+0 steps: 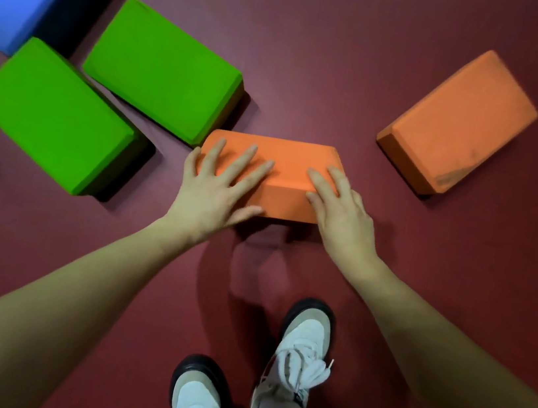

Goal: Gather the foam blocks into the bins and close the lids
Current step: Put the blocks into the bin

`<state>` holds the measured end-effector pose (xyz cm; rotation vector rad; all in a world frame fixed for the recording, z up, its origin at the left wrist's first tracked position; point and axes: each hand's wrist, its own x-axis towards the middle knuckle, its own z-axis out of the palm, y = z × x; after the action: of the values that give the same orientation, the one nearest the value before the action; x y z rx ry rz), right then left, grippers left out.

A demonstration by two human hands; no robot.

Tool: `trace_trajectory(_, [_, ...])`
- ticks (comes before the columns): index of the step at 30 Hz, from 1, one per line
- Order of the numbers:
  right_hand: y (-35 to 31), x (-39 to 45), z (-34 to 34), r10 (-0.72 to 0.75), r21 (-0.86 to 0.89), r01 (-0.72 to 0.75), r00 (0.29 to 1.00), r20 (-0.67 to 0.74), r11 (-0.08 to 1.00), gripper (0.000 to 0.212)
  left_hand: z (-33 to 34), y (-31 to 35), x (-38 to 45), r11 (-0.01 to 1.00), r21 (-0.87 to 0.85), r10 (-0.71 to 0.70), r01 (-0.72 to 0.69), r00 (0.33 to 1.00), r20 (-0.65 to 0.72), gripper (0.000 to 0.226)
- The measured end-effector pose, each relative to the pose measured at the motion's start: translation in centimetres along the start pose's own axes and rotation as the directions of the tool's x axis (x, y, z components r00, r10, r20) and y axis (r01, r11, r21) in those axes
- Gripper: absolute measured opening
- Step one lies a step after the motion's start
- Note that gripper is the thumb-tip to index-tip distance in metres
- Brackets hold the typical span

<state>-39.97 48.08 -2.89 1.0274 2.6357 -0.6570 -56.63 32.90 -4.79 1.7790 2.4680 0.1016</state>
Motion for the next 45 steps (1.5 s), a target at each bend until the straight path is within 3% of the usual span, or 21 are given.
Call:
trace_trajectory(3, [-0.2, 0.7, -0.5, 0.043, 0.054, -0.041, 0.998, -0.040, 0.998, 0.044, -0.3, -1.2, 1.0, 0.991, 0.058, 0.114, -0.116, 0.992, 0.047, 0.096])
trace_trajectory(8, [-1.0, 0.5, -2.8, 0.098, 0.202, -0.066, 0.983, -0.156, 0.977, 0.041, -2.7, -1.3, 1.8, 0.974, 0.033, 0.225, -0.225, 0.974, 0.021, 0.073])
trace_trajectory(14, [-2.7, -2.1, -8.9, 0.100, 0.186, -0.052, 0.961, -0.259, 0.981, 0.045, -9.9, 1.7, 1.6, 0.982, -0.081, 0.168, -0.168, 0.986, -0.009, 0.065])
trace_trajectory(18, [-2.3, -3.0, -13.6, 0.120, 0.173, -0.074, 0.954, -0.273, 0.982, 0.047, -14.6, 5.3, 2.8, 0.994, -0.110, -0.003, 0.004, 1.000, 0.010, 0.067])
trace_trajectory(23, [1.4, -1.6, -16.7, 0.159, 0.190, -0.120, 0.966, -0.204, 0.974, 0.047, -15.6, 9.3, 7.6, 0.946, -0.156, -0.263, 0.283, 0.955, 0.138, 0.071])
trace_trajectory(32, [14.5, 3.4, -14.5, 0.294, 0.114, -0.290, 0.956, -0.022, 0.950, 0.055, -8.5, 13.8, 19.5, 0.875, -0.091, -0.457, 0.476, 0.873, 0.173, 0.058])
trace_trajectory(35, [17.4, 5.5, -12.6, 0.394, 0.111, -0.394, 0.919, 0.027, 0.912, 0.062, -6.1, 13.2, 22.0, 0.863, -0.057, -0.488, 0.503, 0.857, 0.166, 0.058])
trace_trajectory(39, [19.5, 8.1, -9.8, 0.558, 0.091, -0.566, 0.823, 0.106, 0.819, 0.078, -3.9, 13.7, 23.4, 0.899, -0.034, -0.431, 0.436, 0.897, 0.094, 0.056])
trace_trajectory(43, [19.9, 9.4, -7.6, 0.655, 0.140, -0.675, 0.737, 0.164, 0.725, 0.097, -3.2, 16.3, 24.2, 0.886, 0.003, -0.448, 0.463, 0.856, 0.259, 0.071])
trace_trajectory(45, [20.0, 9.7, -7.1, 0.683, 0.191, -0.705, 0.709, 0.178, 0.683, 0.108, -2.6, 17.2, 24.7, 0.901, 0.005, -0.421, 0.434, 0.870, 0.258, 0.077])
